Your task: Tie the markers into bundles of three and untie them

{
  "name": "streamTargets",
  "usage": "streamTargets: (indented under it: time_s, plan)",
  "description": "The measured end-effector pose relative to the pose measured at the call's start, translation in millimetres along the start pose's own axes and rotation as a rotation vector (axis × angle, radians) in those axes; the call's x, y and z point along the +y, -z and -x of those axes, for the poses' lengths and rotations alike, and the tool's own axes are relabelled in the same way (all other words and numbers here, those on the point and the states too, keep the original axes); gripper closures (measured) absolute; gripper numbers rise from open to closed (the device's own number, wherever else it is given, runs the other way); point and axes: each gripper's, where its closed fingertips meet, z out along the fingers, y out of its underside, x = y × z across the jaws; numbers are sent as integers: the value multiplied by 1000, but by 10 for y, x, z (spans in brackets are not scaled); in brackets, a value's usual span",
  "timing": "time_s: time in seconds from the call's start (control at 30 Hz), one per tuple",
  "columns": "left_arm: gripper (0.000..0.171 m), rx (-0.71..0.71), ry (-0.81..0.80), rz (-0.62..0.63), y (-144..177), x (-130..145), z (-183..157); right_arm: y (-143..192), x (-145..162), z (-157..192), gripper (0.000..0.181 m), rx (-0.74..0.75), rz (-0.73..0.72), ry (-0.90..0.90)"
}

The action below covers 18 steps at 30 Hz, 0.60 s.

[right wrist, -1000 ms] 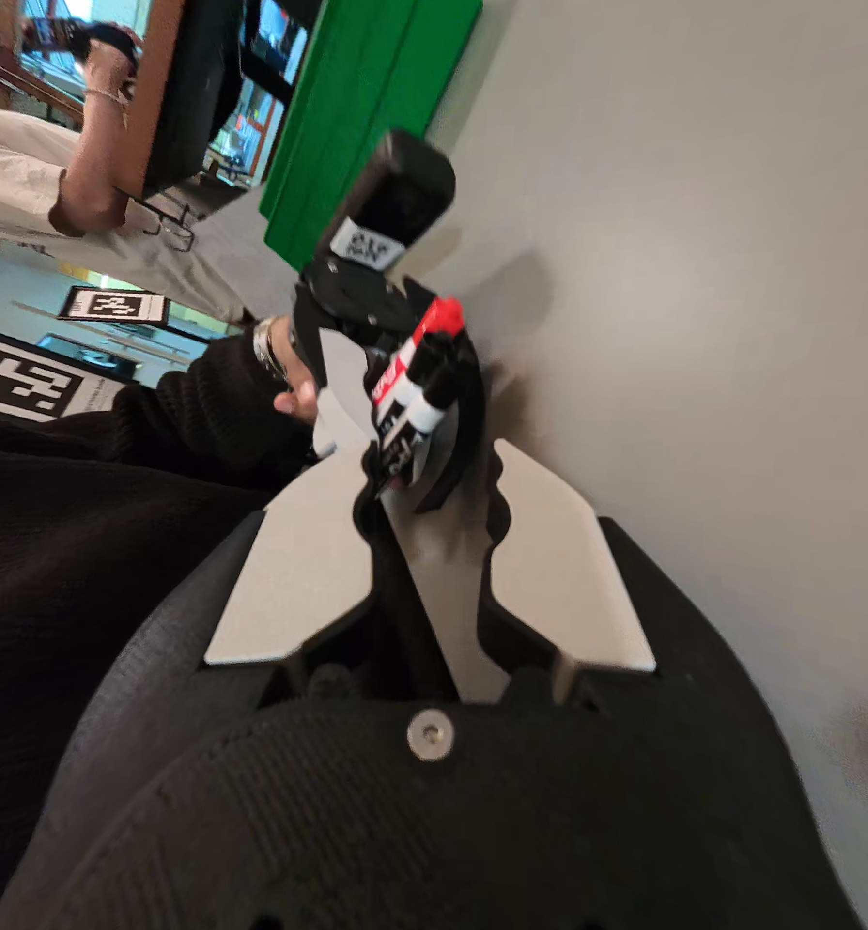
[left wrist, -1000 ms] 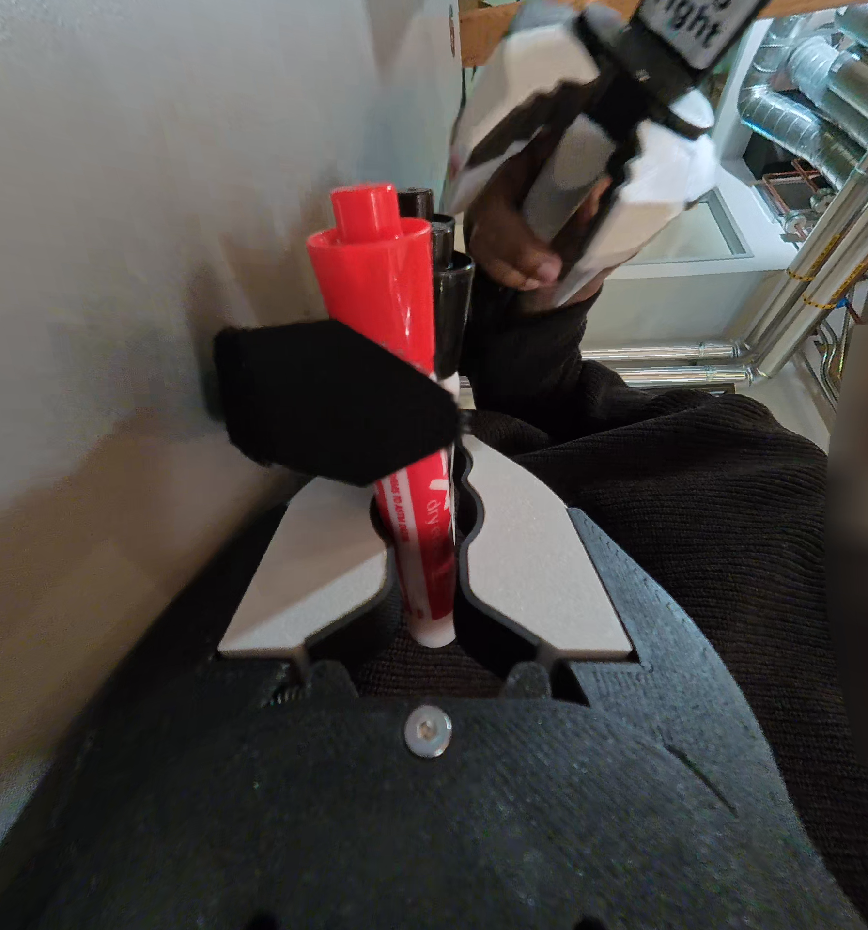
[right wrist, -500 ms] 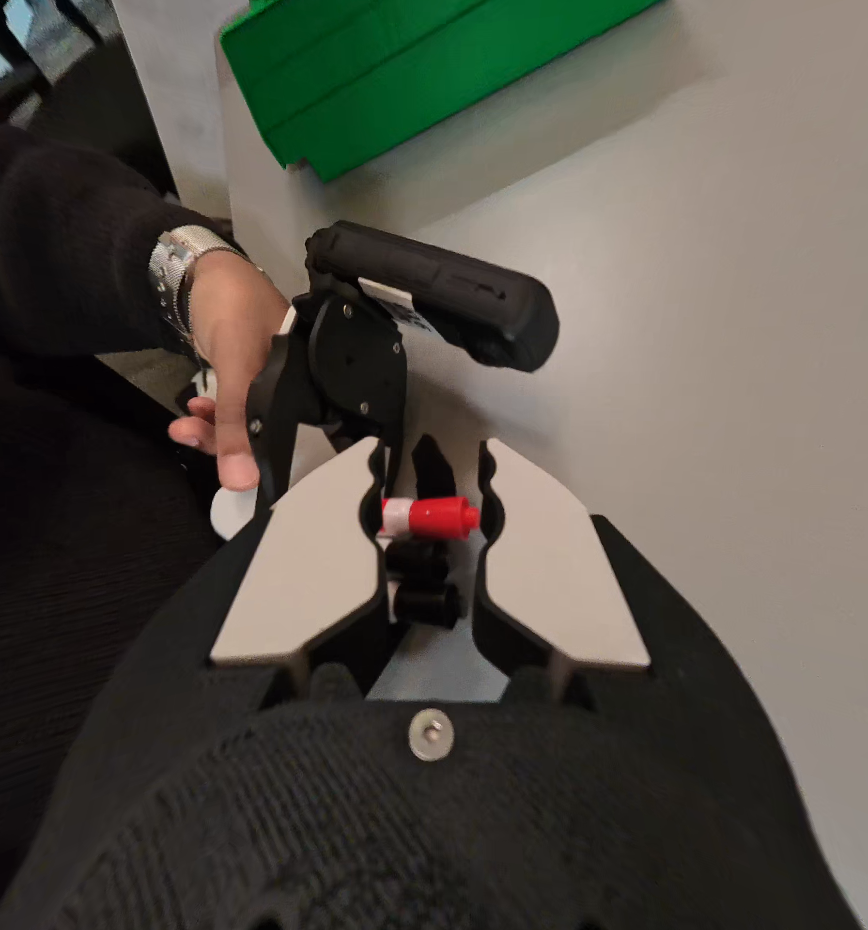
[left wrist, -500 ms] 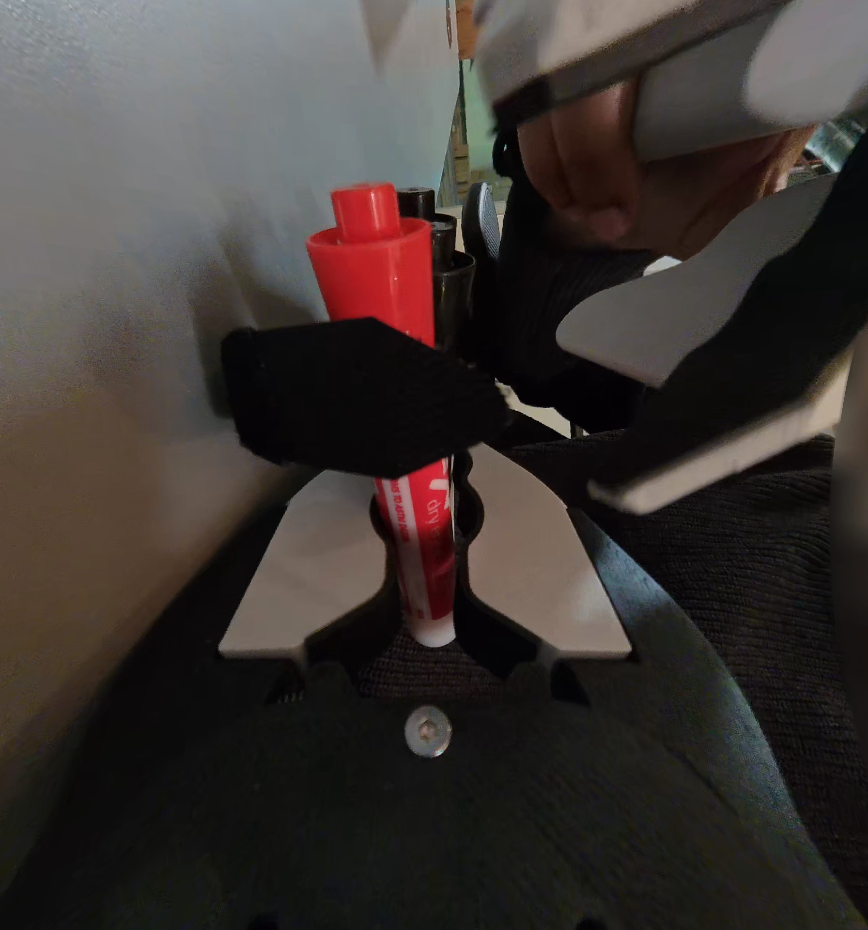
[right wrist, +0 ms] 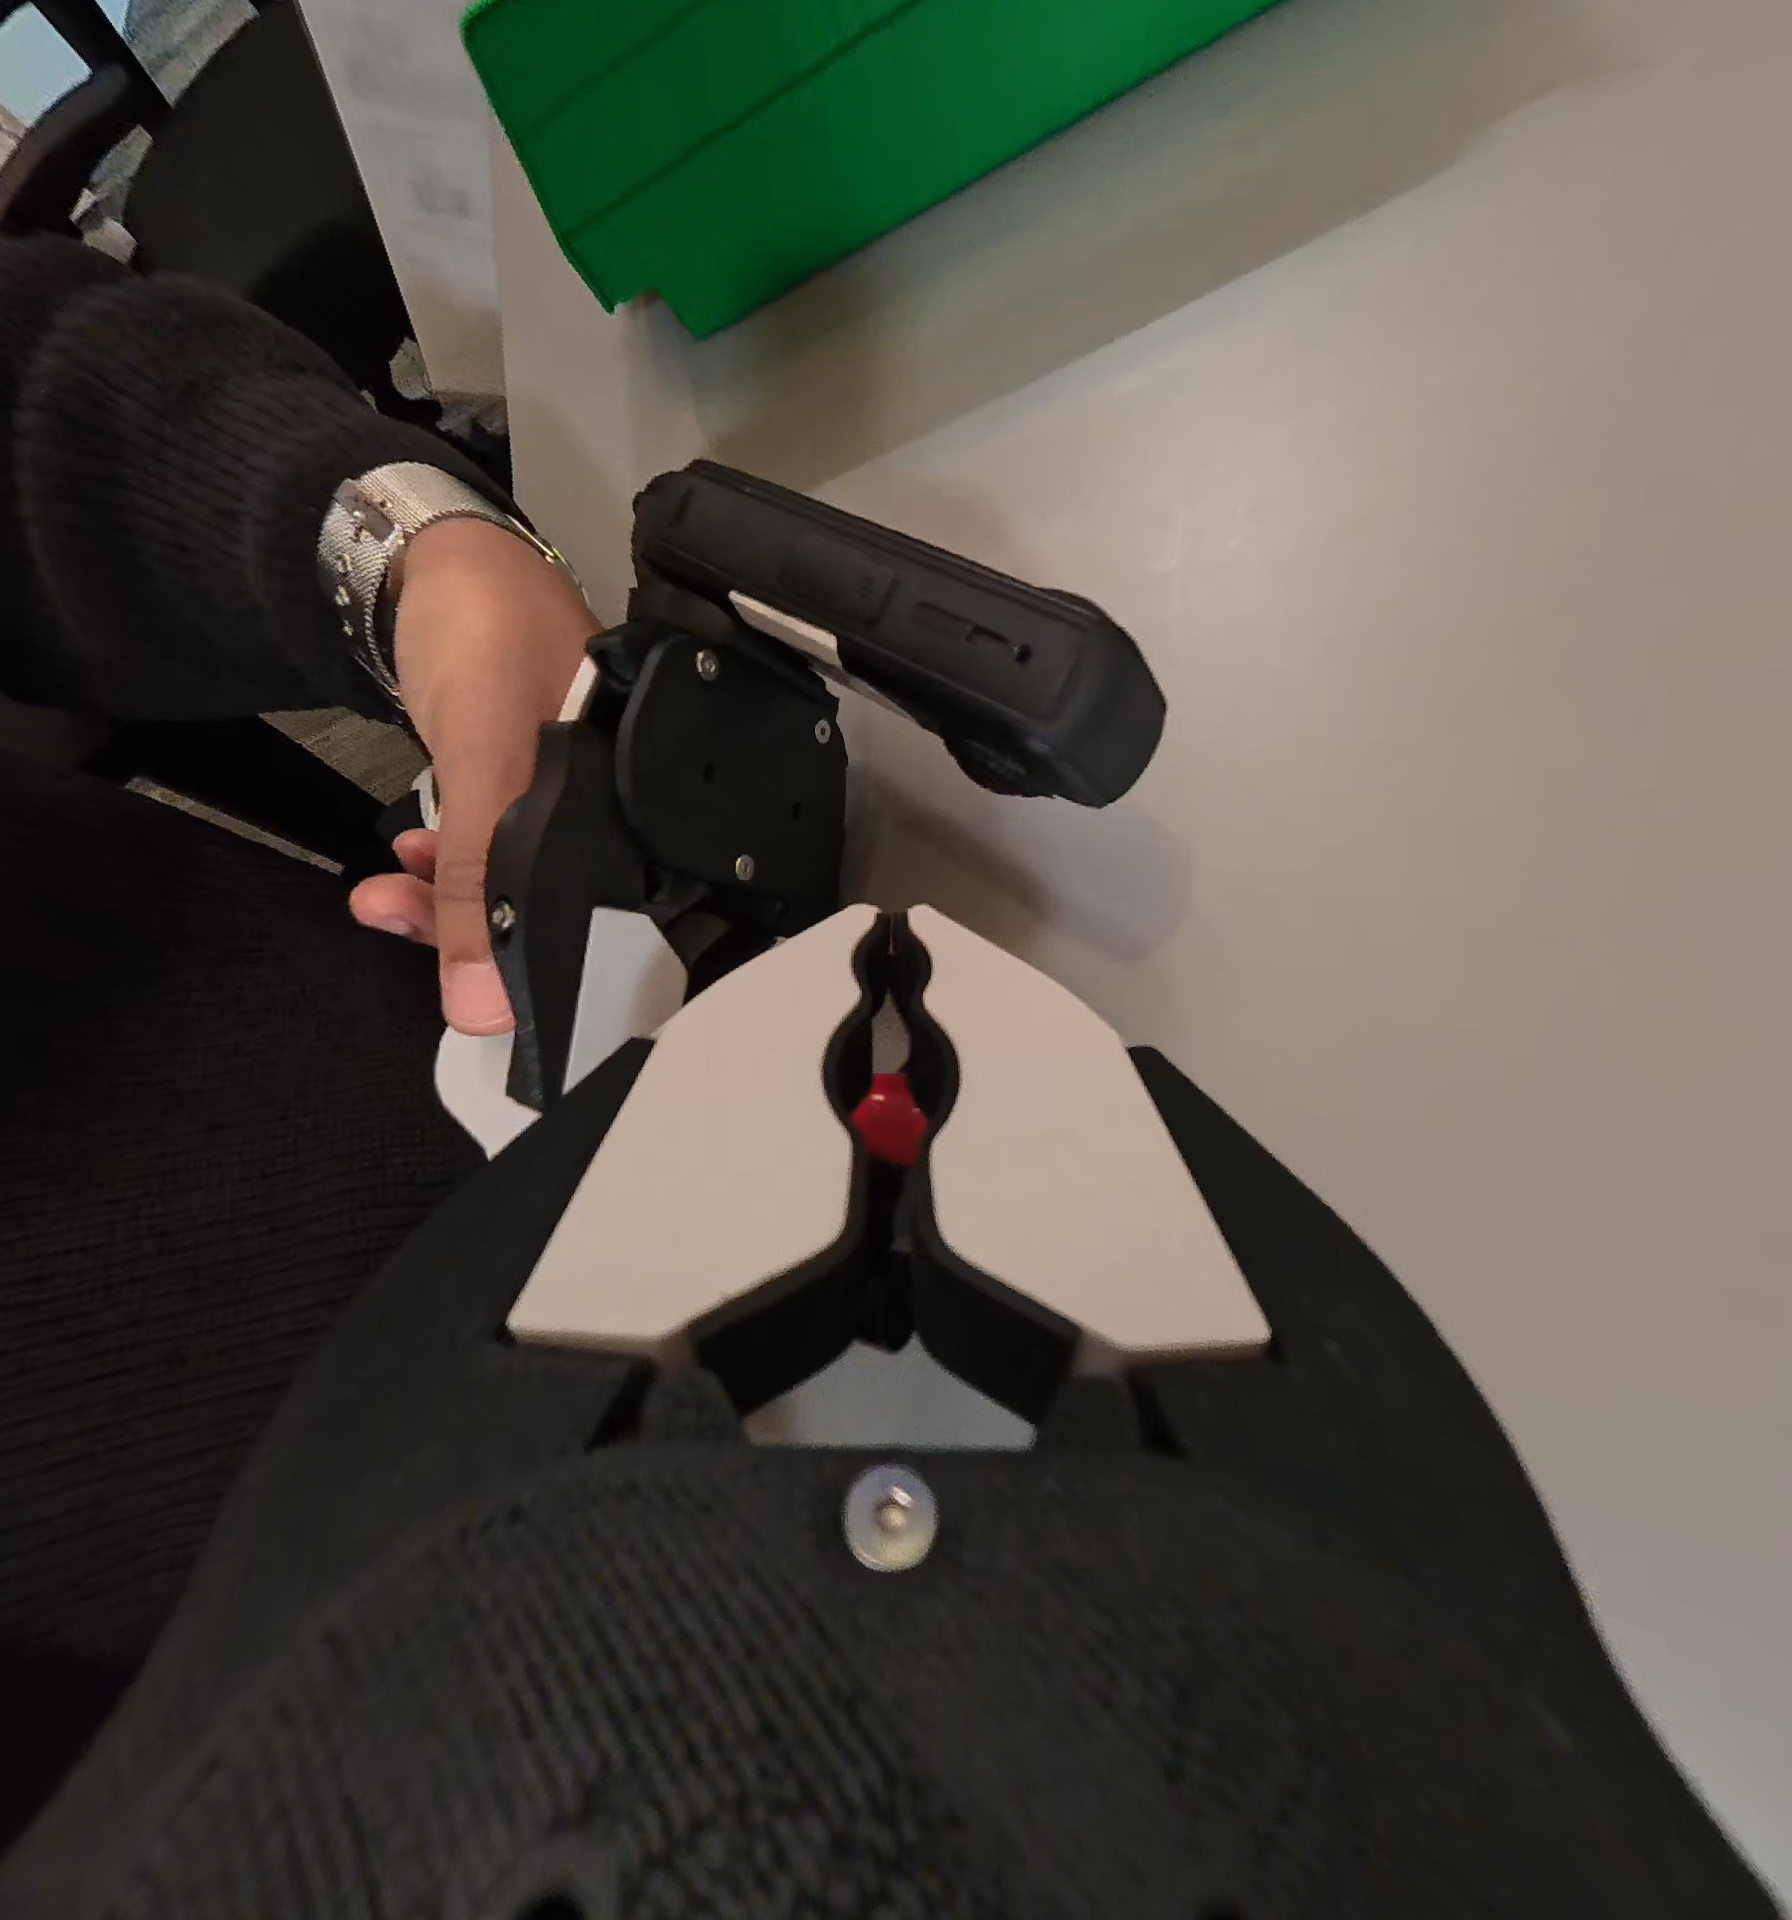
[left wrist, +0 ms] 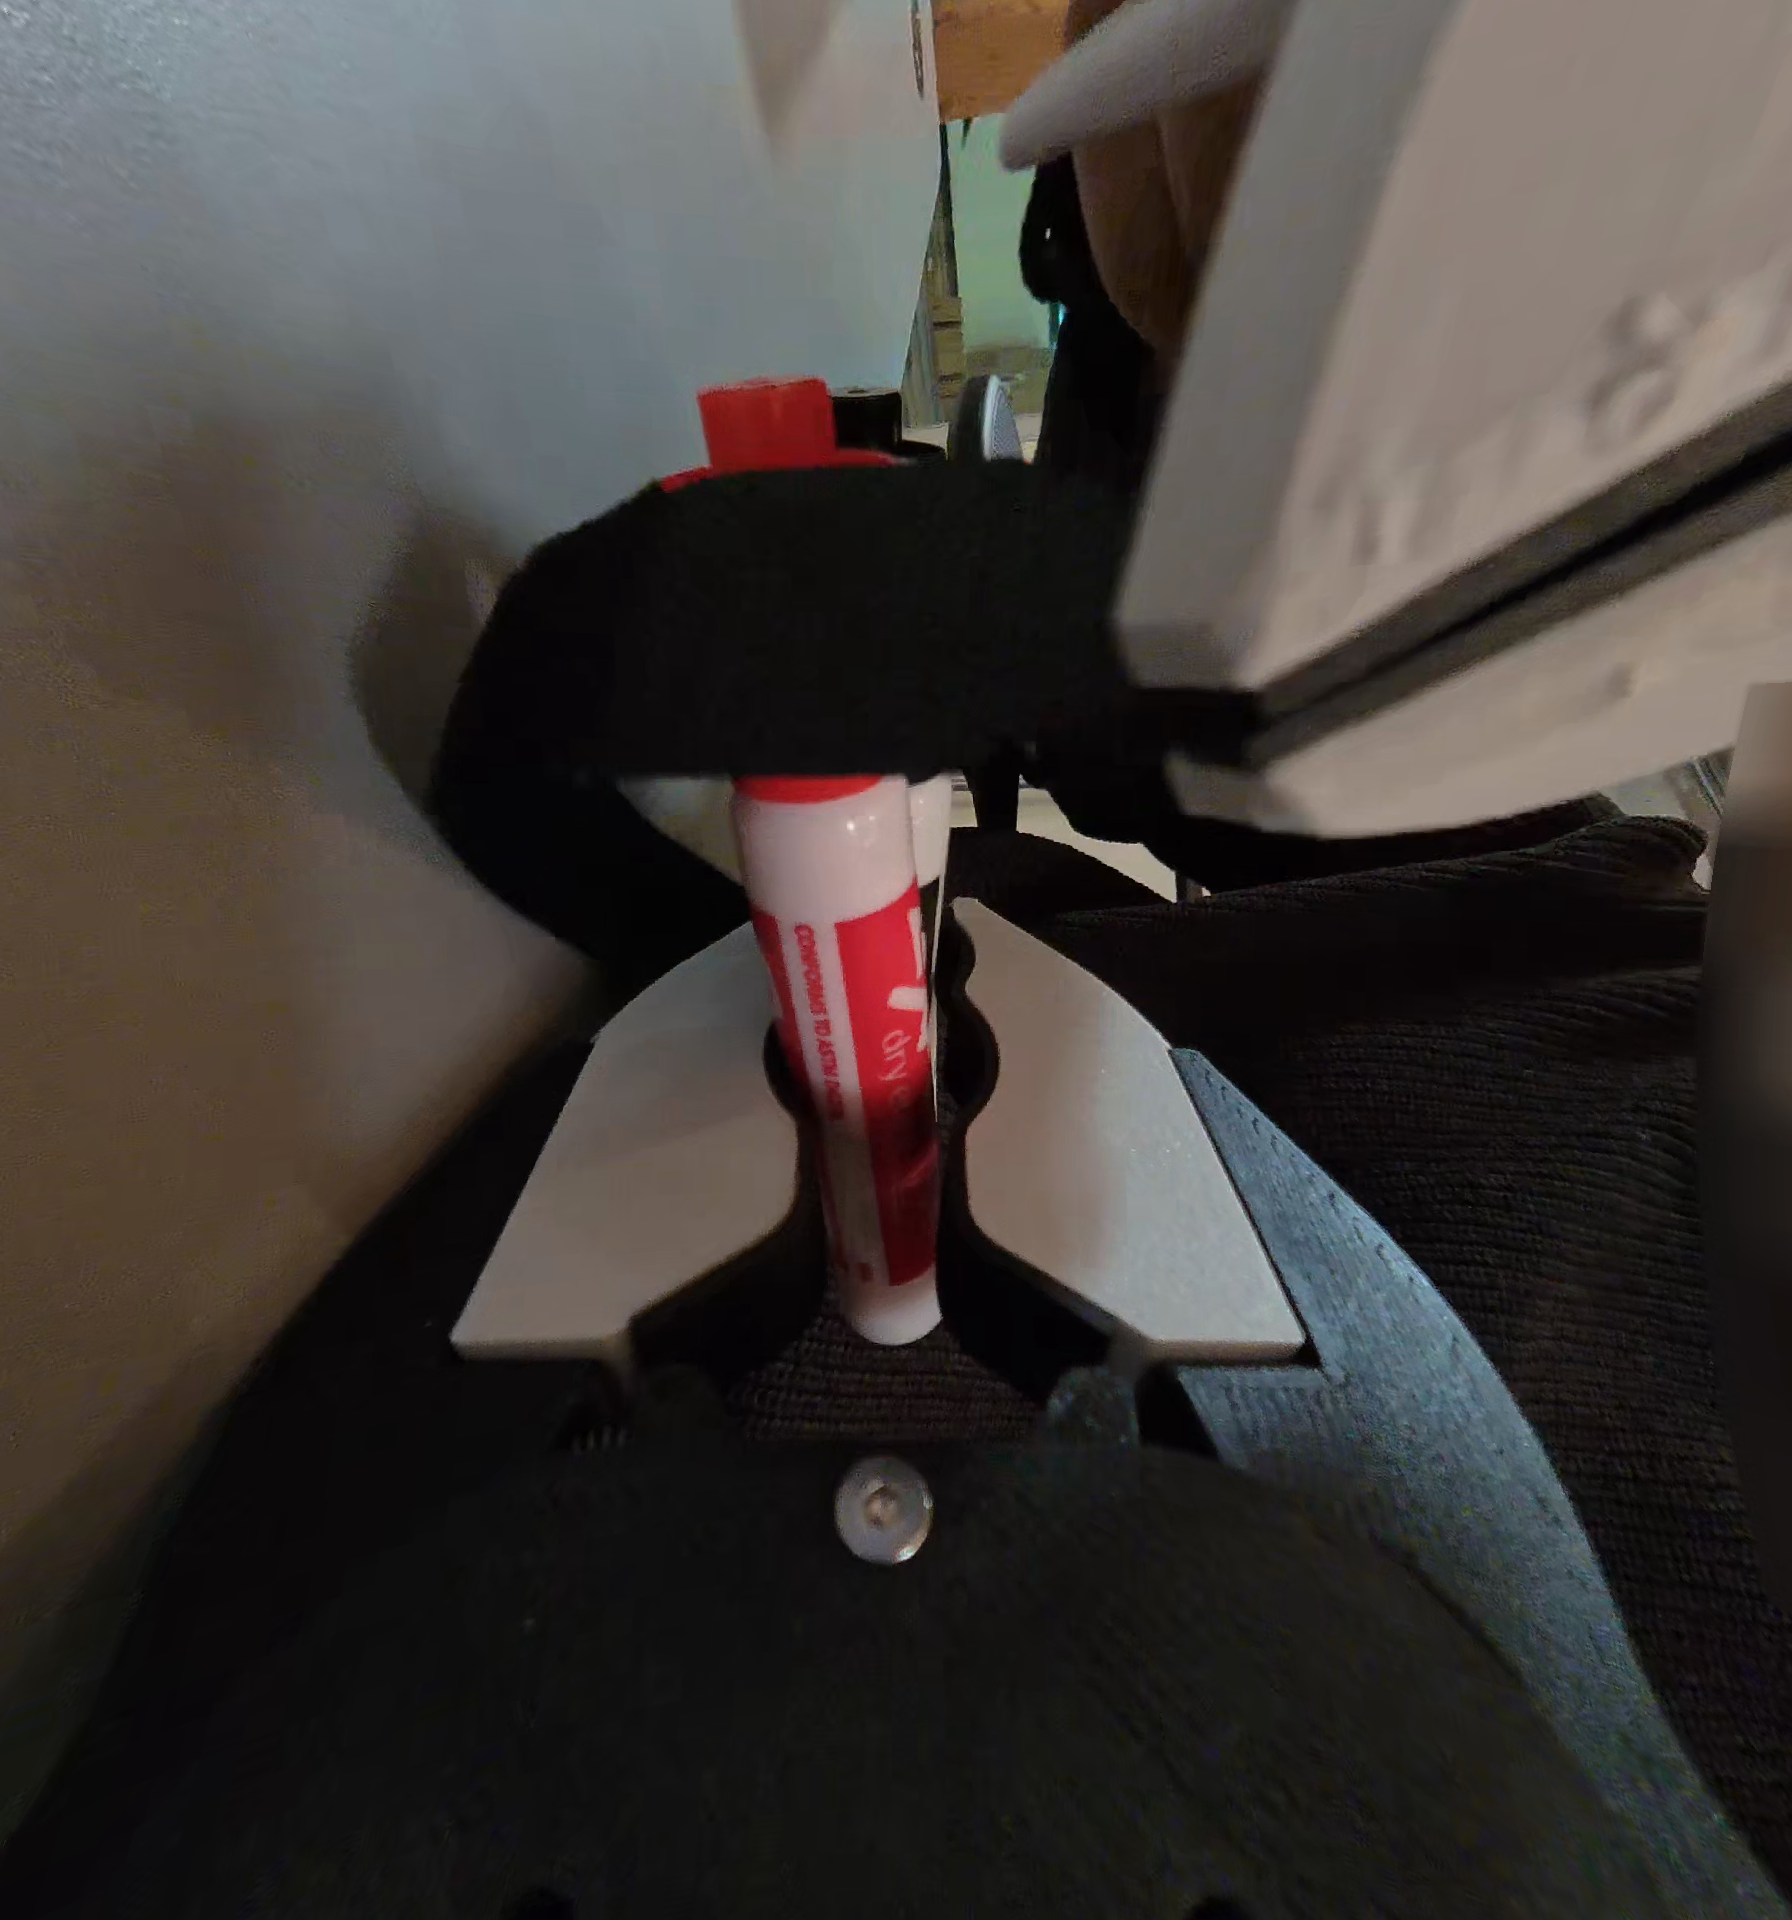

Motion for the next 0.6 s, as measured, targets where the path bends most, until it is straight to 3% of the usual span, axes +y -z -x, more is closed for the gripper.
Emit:
streamTargets:
  time_s: [0.3,0.6]
  plan:
    - [152,6,-6,5,-2,3,-6,31,24,133,180,-54,-20,4]
    - [151,9,-15,22,-3,24,-9,34,-2,488,181,-221,-14,89]
